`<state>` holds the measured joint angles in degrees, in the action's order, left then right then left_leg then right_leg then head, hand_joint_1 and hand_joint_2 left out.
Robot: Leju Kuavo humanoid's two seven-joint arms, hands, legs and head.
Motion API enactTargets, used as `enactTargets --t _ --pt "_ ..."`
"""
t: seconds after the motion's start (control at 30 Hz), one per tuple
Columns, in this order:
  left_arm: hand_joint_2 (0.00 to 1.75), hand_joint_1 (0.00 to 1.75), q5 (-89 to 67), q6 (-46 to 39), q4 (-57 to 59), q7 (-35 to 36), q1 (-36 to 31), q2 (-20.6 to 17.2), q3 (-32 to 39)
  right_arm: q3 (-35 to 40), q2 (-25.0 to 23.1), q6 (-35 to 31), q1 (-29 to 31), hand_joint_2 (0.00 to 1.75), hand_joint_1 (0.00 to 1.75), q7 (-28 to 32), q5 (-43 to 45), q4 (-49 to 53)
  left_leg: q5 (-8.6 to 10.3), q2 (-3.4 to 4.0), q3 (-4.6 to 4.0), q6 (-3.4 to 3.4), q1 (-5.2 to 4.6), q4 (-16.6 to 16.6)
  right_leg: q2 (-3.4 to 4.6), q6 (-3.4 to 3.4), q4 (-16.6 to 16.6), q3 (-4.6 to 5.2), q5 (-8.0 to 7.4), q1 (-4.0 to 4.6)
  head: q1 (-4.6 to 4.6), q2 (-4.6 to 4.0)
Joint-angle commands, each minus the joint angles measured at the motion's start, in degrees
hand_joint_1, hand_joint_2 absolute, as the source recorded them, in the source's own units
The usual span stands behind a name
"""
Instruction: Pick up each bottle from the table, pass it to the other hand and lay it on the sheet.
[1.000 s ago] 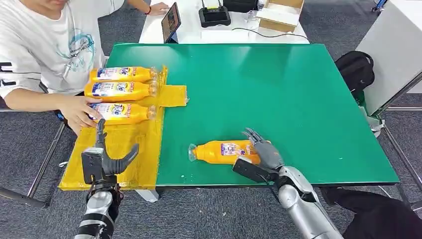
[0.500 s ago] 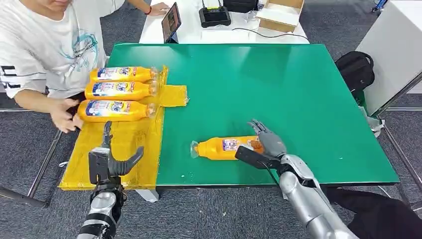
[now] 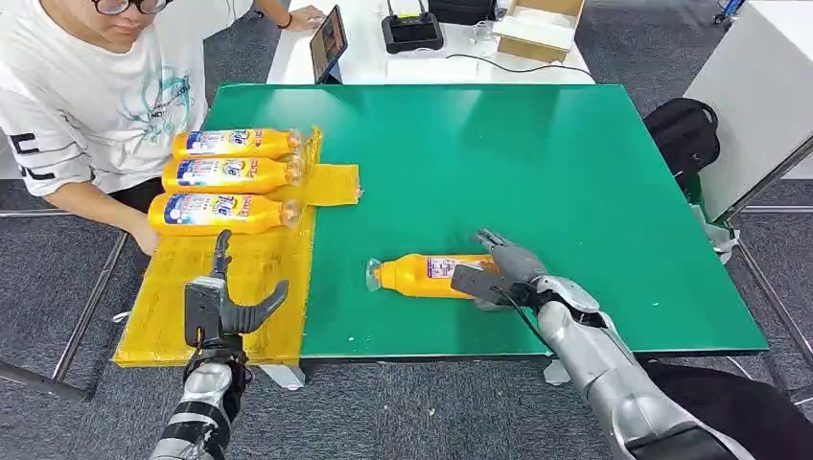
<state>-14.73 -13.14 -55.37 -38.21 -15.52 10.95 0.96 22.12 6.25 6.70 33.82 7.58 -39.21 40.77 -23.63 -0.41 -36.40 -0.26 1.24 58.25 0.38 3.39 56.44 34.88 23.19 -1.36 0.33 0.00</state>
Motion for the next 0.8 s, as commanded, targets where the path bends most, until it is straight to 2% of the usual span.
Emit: enactTargets --t 0.03,0.1,0.13,0.17,0.2,0.23,0.47,0.53,0.57,0.63,0.7,0.8 --pt "1.75 0.0 2.1 0.7 9.09 0.15 -5.01 -0.32 -2.41 8.82 -1.15 6.3 6.33 1.75 0.0 2.35 4.07 -15.06 -0.05 0.08 0.32 0.08 0.02 -0.06 -0.03 -0.18 -0.09 -0.32 0.02 0.07 0.04 0.0" --pt "1.75 0.0 2.56 0.59 9.31 0.02 -5.2 -0.32 -2.58 9.72 -1.08 6.38 6.18 1.75 0.0 3.05 4.72 -15.27 -0.02 0.06 0.34 0.06 0.02 -0.08 -0.08 -0.21 -0.1 -0.32 -0.02 0.06 0.02 0.0" --pt "1.75 0.0 2.82 0.72 9.33 0.06 -5.25 -0.36 -2.74 10.21 -0.93 6.4 6.14 1.75 0.14 3.33 5.43 -15.13 -0.04 0.12 0.45 0.08 0.03 -0.11 -0.05 -0.33 -0.15 -0.42 -0.07 0.08 0.0 0.0" --pt "1.75 0.0 3.19 0.86 9.22 0.17 -5.22 -0.35 -2.64 10.51 -0.8 6.13 5.99 1.75 1.38 3.57 5.87 -14.79 -0.04 0.13 0.51 0.09 0.03 -0.13 -0.06 -0.37 -0.16 -0.47 -0.06 0.09 0.02 0.0" --pt "1.75 0.0 3.42 0.9 9.04 0.25 -5.12 -0.39 -2.76 10.9 -0.68 5.99 5.73 1.75 1.64 3.82 6.86 -14.32 -0.02 0.16 0.37 0.05 0.03 -0.07 0.03 -0.28 -0.09 -0.31 -0.07 0.07 0.02 0.0" --pt "1.75 0.0 3.66 1.13 8.99 0.37 -5.04 -0.37 -2.83 11.0 -0.51 5.73 5.34 1.75 1.75 4.09 7.8 -13.71 -0.02 0.18 0.35 0.03 0.03 -0.05 0.08 -0.24 -0.08 -0.27 -0.08 0.06 0.02 0.0" --pt "1.75 0.0 4.0 1.39 8.2 0.5 -4.22 -0.37 -3.04 8.51 -0.78 2.44 2.27 1.75 1.75 6.0 12.21 -9.91 -0.03 0.16 0.53 0.05 0.05 -0.08 0.08 -0.26 -0.13 -0.45 -0.06 0.09 0.04 0.0" --pt "1.75 0.0 4.15 1.64 7.03 0.59 -3.44 -0.38 -2.84 5.91 -1.45 -0.51 -0.24 1.75 1.75 7.99 14.72 -5.68 -0.03 0.16 0.5 0.04 0.06 -0.08 0.1 -0.25 -0.12 -0.42 -0.07 0.09 0.02 0.0" --pt "1.75 0.0 4.17 1.83 5.57 0.64 -2.49 -0.24 -2.58 1.23 -3.22 -6.89 -3.77 1.75 1.75 10.32 17.12 0.53 -0.06 0.15 0.61 0.07 0.07 -0.12 0.07 -0.31 -0.17 -0.53 -0.04 0.12 0.0 0.0" --pt "1.75 0.0 4.05 2.12 3.42 0.98 -1.23 0.18 -2.28 -4.7 -6.04 -13.67 -8.55 1.75 1.75 10.73 18.0 11.06 -0.1 0.21 0.64 0.05 0.08 -0.15 0.15 -0.32 -0.19 -0.57 -0.03 0.13 0.02 0.0" --pt "1.75 0.0 3.92 2.01 2.28 1.34 -0.65 0.45 -2.25 -7.15 -7.13 -14.87 -11.04 1.75 1.75 9.04 18.3 18.43 -0.08 0.32 0.43 0.02 0.04 -0.07 0.3 -0.27 -0.06 -0.34 -0.07 0.07 0.0 0.0" --pt "1.75 0.0 3.97 2.07 2.38 1.39 -0.77 0.5 -2.2 -8.92 -7.43 -15.65 -11.34 1.75 1.75 9.45 18.64 19.45 -0.09 0.23 0.24 0.03 -0.01 -0.02 0.21 -0.27 0.06 -0.17 -0.02 0.03 -0.05 0.0"
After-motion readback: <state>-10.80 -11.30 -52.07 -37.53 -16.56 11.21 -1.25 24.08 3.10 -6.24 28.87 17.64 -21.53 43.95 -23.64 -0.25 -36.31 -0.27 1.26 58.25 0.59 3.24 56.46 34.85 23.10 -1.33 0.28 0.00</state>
